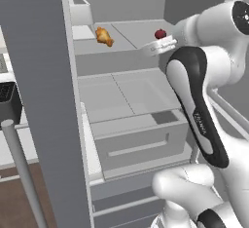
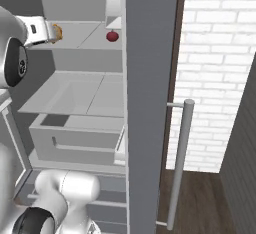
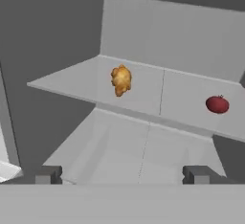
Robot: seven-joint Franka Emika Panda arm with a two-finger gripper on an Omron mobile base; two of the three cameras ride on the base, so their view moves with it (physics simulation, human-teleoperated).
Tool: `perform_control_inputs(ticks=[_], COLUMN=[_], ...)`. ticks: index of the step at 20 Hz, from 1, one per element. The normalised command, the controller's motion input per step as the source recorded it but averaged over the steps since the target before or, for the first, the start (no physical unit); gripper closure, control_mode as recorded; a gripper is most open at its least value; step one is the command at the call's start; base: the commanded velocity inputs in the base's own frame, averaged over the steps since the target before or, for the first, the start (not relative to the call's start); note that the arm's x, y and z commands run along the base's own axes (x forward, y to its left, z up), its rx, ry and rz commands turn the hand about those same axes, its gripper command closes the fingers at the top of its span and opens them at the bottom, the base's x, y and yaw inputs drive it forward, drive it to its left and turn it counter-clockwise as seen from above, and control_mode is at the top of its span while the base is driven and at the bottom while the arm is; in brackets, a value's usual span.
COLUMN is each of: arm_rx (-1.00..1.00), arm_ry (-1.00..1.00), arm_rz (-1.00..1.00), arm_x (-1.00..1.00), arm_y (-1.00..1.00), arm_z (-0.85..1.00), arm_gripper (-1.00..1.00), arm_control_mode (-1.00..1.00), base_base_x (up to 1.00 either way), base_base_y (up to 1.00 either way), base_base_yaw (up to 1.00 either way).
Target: Place one tomato and one chicken drumstick in each tupperware on the nearby counter, to pack two identical lunches.
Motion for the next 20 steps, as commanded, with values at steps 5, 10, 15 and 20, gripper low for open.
perform_control_inputs(ticks=[5,10,15,20], arm_rx=[0.0,0.02,0.0,0.0], arm_ry=[-0.08,-0.01,0.0,0.01], arm_rz=[0.04,0.0,-0.01,-0.02], arm_x=[0.35,1.0,0.99,1.0], arm_y=[0.1,0.29,0.4,0.44], arm_z=[-0.2,-0.28,-0.07,-0.14], arm_gripper=[-1.0,-1.0,-1.0,-1.0], arm_control_mode=[-1.0,-1.0,-1.0,-1.0], base_base_x=[0.0,0.0,0.0,0.0], base_base_y=[0.0,0.0,0.0,0.0], base_base_yaw=[0.0,0.0,0.0,0.0])
